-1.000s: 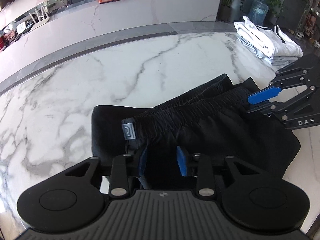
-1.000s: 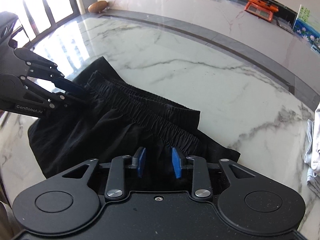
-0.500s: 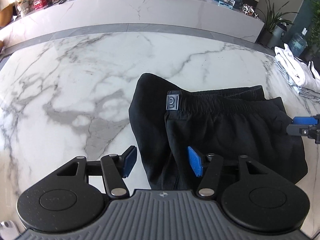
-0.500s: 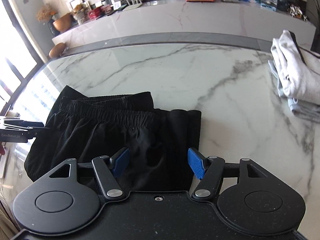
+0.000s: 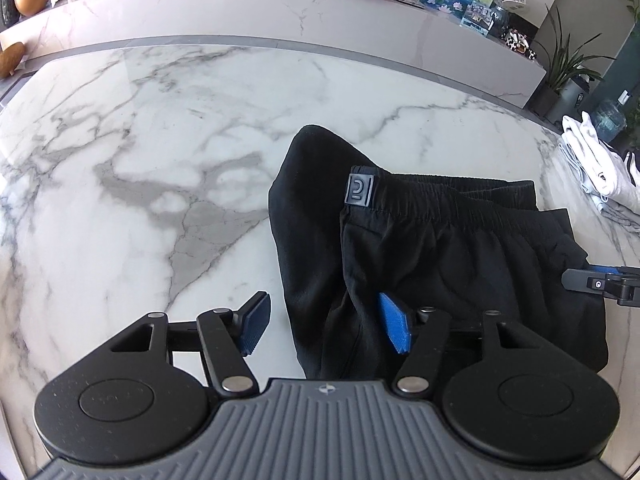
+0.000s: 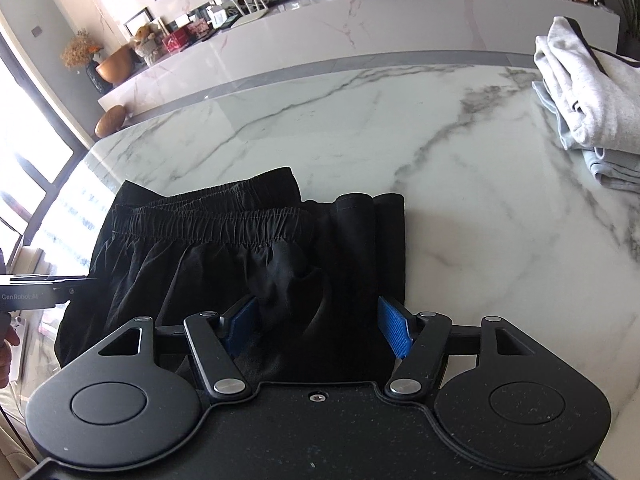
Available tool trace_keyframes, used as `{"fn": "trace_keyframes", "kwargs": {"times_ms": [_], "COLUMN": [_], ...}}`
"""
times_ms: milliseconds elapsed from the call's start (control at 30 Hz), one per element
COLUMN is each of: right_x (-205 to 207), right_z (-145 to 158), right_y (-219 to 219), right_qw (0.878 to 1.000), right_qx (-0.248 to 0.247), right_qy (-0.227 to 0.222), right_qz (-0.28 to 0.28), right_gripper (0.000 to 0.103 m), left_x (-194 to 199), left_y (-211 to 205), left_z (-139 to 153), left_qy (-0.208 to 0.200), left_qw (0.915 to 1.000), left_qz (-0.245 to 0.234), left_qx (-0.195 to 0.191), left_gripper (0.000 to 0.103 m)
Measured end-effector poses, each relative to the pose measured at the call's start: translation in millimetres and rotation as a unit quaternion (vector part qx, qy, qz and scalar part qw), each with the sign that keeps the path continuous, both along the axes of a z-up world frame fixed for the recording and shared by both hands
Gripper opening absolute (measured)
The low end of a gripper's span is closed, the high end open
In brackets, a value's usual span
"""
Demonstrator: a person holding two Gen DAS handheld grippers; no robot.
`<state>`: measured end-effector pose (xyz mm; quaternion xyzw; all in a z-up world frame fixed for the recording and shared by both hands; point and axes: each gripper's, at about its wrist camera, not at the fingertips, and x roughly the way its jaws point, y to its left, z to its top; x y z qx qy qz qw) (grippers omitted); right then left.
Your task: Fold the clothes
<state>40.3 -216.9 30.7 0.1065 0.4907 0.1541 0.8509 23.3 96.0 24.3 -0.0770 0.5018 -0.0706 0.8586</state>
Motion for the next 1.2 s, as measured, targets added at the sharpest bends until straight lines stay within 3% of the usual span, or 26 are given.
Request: {"fn": "trace_keyframes", "kwargs": {"times_ms": [433, 500, 600, 767, 933, 1200], "right_x": [3, 2, 2, 1, -3, -14], "right_z": [-3, -3, -3, -6, -6, 5], "right_y": [6, 10, 14, 18, 27, 33], "right_qw": [1.0, 1.0, 1.0, 0.999, 0.998, 0.993], "right_qx": [0.004, -0.002, -0.011, -0.018, -0.031, -0.059], "right_qy": [-0.008, -0.014, -0.022, -0.031, -0.04, -0.085], "right_qz": [0.004, 0.013, 0.018, 0.026, 0.044, 0.061], "right_gripper": [0.064, 0.06, 0.046, 0.022, 0.011, 0.006], "left_x": [5, 5, 5, 4, 2, -5], "left_y": [-22, -23, -24, -29, -32, -41], "left_z": [-2, -3, -3, -3, -3, 8], "left_qy": [-0.011, -0.014, -0.017, -0.027, -0.035, -0.066], "left_qw": [0.9993, 0.9991, 0.9989, 0.9977, 0.9967, 0.9934], "left_qz": [-0.034, -0.038, -0.043, -0.062, -0.071, -0.088], "left_qx": [-0.009, -0.009, -0.008, 0.006, 0.013, 0.034], "left_gripper": [0.064, 0.064, 0.062, 0.04, 0.014, 0.009]}}
